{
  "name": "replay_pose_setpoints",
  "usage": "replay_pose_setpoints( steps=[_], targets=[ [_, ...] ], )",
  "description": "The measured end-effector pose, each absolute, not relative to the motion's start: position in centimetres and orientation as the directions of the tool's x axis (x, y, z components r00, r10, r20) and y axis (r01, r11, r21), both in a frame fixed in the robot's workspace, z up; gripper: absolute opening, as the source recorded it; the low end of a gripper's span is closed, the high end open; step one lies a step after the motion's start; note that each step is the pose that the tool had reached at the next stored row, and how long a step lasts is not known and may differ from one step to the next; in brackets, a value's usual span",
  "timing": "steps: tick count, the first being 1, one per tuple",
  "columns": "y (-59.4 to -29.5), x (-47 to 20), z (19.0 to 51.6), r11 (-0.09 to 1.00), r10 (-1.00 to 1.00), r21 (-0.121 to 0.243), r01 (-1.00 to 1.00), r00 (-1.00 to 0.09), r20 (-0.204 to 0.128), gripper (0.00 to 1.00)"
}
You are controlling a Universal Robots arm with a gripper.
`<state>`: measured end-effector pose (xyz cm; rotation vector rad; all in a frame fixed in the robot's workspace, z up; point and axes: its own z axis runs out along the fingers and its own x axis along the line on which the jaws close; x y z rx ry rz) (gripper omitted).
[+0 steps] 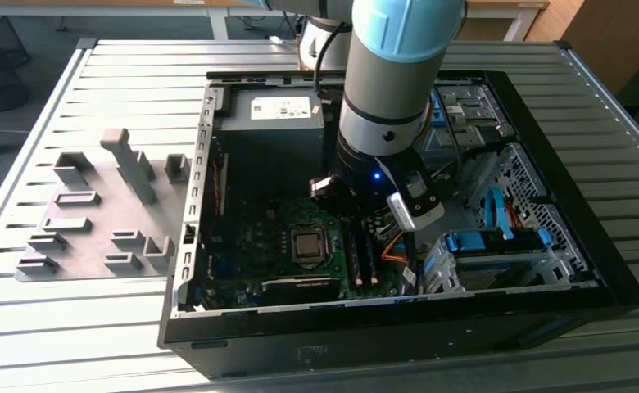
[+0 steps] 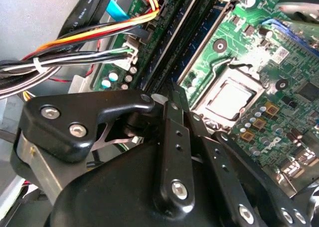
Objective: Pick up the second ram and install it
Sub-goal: 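Press down the second ram until it locks into place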
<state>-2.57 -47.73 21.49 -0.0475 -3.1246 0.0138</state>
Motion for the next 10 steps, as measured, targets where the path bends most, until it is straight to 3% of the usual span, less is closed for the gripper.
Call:
replay_pose_setpoints(
  steps=[10],
  targets=[
    [-47.7,-2.6,23.4,1.000,0.030,-0.008,0.030,-0.999,0.016,0.11]
  ],
)
